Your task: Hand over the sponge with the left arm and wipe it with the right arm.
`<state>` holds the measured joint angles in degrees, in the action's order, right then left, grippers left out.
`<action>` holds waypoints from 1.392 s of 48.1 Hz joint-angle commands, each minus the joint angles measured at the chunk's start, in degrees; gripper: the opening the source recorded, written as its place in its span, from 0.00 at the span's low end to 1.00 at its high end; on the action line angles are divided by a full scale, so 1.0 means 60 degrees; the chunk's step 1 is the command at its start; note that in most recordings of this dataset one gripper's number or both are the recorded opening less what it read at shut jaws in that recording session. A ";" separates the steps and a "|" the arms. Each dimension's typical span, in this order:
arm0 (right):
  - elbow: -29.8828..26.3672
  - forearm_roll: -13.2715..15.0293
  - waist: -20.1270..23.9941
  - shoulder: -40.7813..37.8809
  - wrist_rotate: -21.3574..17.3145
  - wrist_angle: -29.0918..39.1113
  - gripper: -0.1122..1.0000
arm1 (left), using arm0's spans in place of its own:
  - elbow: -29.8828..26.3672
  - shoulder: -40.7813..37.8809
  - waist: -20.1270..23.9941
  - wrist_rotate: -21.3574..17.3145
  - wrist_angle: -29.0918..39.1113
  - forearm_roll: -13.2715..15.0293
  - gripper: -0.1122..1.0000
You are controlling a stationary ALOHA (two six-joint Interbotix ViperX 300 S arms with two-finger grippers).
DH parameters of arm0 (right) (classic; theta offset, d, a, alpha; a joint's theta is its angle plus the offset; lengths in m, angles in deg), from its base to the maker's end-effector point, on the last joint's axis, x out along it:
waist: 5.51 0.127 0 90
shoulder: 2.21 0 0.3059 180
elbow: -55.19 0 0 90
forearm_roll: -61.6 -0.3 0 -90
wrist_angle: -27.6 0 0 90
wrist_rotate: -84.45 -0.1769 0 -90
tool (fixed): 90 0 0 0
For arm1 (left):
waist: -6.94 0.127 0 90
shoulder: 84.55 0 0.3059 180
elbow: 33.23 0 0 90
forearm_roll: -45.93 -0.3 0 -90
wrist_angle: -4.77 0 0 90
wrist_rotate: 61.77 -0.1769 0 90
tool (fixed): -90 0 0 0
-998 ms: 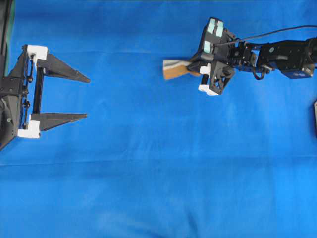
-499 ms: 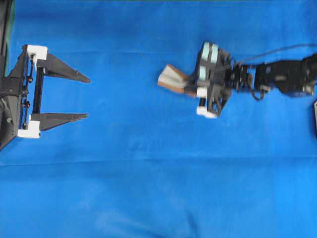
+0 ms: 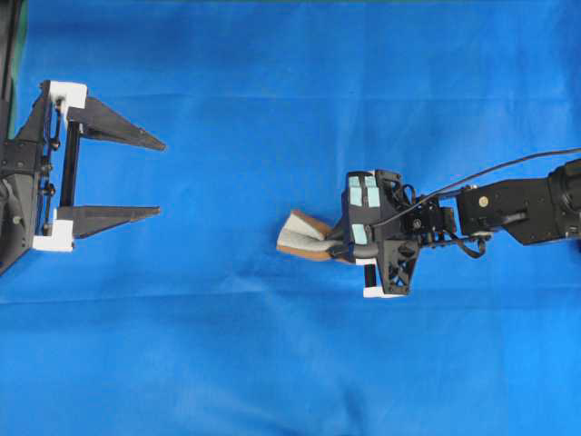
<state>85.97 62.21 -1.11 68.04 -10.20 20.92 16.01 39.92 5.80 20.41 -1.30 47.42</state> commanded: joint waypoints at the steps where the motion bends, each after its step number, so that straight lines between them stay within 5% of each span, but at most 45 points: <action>1: -0.0117 0.0029 -0.0190 0.0220 0.0059 0.0000 0.28 | -0.0088 -0.0015 0.0029 0.0000 -0.0059 0.0015 0.93; 24: 0.0015 0.1069 -0.3867 0.0454 0.0762 0.0015 0.28 | -0.0088 -0.0015 0.0029 0.0059 -0.0044 0.0029 0.93; 33: -0.0088 0.1187 -0.4321 0.0454 0.0967 0.0000 0.28 | -0.0073 -0.0015 0.0029 0.0059 -0.0044 0.0015 0.93; 48: 0.0000 0.1157 -0.3867 0.0454 0.0850 0.0000 0.28 | -0.0073 -0.0015 0.0029 0.0059 -0.0044 0.0015 0.93; 67: 0.0161 0.0557 -0.0674 0.0454 0.0059 0.0059 0.28 | -0.0073 -0.0015 0.0029 0.0059 -0.0073 0.0015 0.93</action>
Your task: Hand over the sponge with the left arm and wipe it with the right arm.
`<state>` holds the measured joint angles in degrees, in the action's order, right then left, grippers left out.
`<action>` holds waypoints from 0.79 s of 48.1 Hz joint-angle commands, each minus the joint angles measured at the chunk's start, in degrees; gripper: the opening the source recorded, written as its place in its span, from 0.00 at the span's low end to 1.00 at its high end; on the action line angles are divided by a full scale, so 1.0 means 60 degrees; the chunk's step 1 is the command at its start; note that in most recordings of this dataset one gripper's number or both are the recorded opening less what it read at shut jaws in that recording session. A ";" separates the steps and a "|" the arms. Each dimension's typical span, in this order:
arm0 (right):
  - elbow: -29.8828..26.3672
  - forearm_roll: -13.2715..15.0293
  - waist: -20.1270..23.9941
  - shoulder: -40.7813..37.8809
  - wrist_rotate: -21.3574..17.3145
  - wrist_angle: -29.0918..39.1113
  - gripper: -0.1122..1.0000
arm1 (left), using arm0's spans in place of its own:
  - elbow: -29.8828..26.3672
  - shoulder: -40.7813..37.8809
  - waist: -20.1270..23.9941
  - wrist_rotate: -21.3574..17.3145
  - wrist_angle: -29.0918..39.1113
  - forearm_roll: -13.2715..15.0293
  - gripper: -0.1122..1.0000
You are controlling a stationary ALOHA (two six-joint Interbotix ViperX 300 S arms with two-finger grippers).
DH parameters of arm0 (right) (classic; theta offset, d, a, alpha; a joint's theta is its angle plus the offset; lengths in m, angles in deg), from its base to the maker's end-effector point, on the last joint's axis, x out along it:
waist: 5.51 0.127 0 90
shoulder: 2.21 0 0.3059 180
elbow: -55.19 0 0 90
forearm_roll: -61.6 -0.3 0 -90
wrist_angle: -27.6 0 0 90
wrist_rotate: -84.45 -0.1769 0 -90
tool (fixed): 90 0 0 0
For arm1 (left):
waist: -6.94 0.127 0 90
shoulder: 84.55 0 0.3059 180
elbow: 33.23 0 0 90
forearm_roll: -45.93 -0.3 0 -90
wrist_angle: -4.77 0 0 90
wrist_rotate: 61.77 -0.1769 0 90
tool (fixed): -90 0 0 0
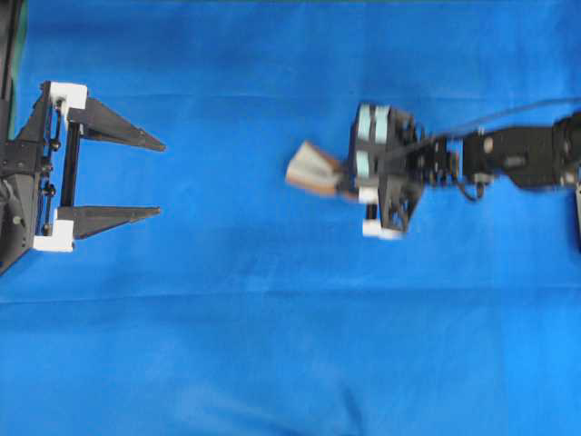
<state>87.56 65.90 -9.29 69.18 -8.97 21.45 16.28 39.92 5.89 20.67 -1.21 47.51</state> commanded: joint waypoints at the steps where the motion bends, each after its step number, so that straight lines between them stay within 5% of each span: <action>1: -0.0132 -0.0059 0.0850 0.0278 -0.0220 -0.0015 0.28 | -0.0117 -0.0015 0.0000 0.0015 -0.0088 0.0000 0.93; 8: -0.0264 -0.0073 0.1509 0.0264 -0.0527 -0.0015 0.28 | -0.0117 -0.0015 0.0015 0.0000 -0.0103 0.0000 0.93; 22: -0.0264 -0.0029 0.1304 0.0264 -0.0498 -0.0015 0.28 | -0.0103 -0.0015 0.0015 0.0000 -0.0103 0.0000 0.93; 38: -0.0249 0.0381 -0.0659 0.0264 -0.0381 0.0029 0.28 | -0.0103 -0.0015 0.0015 0.0000 -0.0103 0.0000 0.93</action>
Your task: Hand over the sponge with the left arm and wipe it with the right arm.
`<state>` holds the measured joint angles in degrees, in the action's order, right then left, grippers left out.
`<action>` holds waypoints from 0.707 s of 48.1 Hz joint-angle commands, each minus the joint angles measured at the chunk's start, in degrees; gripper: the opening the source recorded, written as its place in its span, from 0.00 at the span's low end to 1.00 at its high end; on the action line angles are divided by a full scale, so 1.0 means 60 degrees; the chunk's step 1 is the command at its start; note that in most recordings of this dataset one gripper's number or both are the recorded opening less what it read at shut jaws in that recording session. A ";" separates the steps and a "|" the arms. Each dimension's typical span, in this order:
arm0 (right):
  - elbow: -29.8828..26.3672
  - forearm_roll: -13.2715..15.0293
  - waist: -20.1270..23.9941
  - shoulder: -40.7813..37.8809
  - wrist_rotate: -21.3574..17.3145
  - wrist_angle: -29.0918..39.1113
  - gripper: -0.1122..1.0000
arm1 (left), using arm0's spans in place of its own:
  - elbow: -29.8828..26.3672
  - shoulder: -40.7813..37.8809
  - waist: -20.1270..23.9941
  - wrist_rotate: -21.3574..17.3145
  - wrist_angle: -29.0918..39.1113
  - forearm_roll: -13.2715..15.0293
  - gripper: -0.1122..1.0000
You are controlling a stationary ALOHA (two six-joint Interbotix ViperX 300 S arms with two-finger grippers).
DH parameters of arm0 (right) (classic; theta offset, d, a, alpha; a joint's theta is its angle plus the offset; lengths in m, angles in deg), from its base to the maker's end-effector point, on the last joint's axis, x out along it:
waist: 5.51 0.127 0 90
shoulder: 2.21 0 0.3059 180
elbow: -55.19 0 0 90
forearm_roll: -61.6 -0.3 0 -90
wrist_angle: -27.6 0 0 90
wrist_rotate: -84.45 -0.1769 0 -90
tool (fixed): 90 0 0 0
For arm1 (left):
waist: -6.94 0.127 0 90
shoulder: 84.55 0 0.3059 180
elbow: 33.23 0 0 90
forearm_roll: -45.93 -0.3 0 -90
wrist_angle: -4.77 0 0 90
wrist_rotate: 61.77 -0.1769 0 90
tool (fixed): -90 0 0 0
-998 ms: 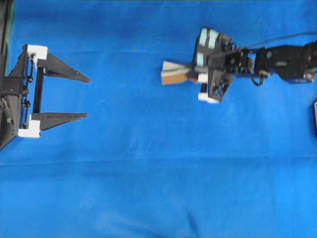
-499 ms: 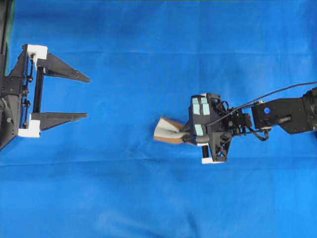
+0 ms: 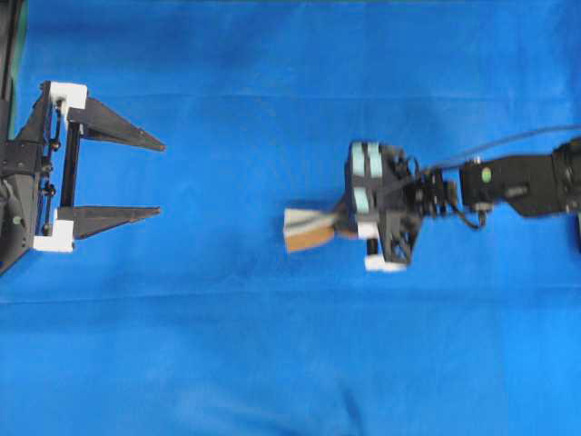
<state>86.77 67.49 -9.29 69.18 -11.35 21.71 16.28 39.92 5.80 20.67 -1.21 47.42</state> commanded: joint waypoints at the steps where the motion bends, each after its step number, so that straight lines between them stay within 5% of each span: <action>1: -0.0117 0.0132 -0.0776 0.0264 0.0015 -0.0029 0.28 | -0.0103 -0.0015 0.0029 0.0000 -0.0117 0.0015 0.93; 8: -0.0088 0.0322 -0.1274 0.0264 0.0059 -0.0059 0.28 | -0.0103 -0.0015 0.0015 0.0000 -0.0103 0.0015 0.93; 34: -0.0073 0.0322 -0.0762 0.0264 -0.0044 -0.0322 0.28 | -0.0103 -0.0015 0.0029 -0.0015 -0.0117 0.0015 0.93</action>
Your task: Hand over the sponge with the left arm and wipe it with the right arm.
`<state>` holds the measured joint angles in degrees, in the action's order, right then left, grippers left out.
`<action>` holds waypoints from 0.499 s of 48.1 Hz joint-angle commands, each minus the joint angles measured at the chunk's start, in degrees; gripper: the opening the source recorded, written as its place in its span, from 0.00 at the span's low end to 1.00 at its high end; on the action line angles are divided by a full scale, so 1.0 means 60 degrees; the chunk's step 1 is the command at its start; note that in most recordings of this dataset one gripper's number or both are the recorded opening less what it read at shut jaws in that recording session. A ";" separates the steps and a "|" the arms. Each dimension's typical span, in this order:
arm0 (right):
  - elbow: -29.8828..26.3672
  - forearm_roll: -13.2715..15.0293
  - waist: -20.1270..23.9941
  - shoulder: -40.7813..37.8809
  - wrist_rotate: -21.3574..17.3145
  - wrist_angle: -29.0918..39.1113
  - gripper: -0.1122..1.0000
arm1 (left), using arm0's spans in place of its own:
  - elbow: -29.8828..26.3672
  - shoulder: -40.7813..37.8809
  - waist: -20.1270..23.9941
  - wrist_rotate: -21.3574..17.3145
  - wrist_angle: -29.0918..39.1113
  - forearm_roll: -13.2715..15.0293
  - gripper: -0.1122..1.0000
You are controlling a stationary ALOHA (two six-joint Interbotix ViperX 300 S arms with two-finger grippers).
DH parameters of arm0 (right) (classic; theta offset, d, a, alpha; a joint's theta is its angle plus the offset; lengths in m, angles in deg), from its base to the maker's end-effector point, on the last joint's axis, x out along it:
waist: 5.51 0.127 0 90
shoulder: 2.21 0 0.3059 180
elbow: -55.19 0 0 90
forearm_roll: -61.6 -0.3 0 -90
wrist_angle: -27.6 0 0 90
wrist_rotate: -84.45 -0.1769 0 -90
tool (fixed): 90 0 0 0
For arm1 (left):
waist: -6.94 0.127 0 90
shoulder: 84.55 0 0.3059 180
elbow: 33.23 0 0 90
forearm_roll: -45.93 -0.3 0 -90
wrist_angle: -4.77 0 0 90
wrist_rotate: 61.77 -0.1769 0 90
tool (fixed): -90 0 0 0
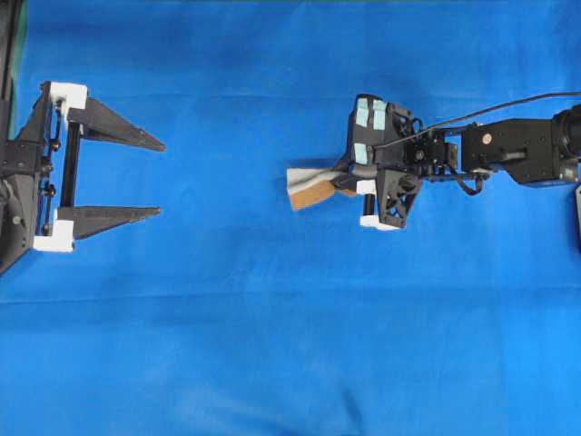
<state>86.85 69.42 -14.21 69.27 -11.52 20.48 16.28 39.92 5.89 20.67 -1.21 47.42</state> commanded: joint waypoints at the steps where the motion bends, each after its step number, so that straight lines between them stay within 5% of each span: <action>1: -0.0088 0.0000 0.0073 0.0264 -0.0029 -0.0117 0.28 | -0.0103 -0.0015 0.0015 -0.0015 -0.0103 0.0015 0.93; 14: -0.0176 -0.0044 0.0293 0.0264 -0.0146 -0.0059 0.28 | -0.0103 -0.0015 0.0015 0.0000 -0.0103 0.0015 0.93; 24: -0.0220 -0.0103 0.0469 0.0293 -0.0161 -0.0029 0.73 | -0.0103 -0.0015 0.0015 0.0000 -0.0073 0.0015 0.93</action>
<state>86.77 69.07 -11.83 69.18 -12.40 20.48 16.28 39.92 5.80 20.67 -1.21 47.51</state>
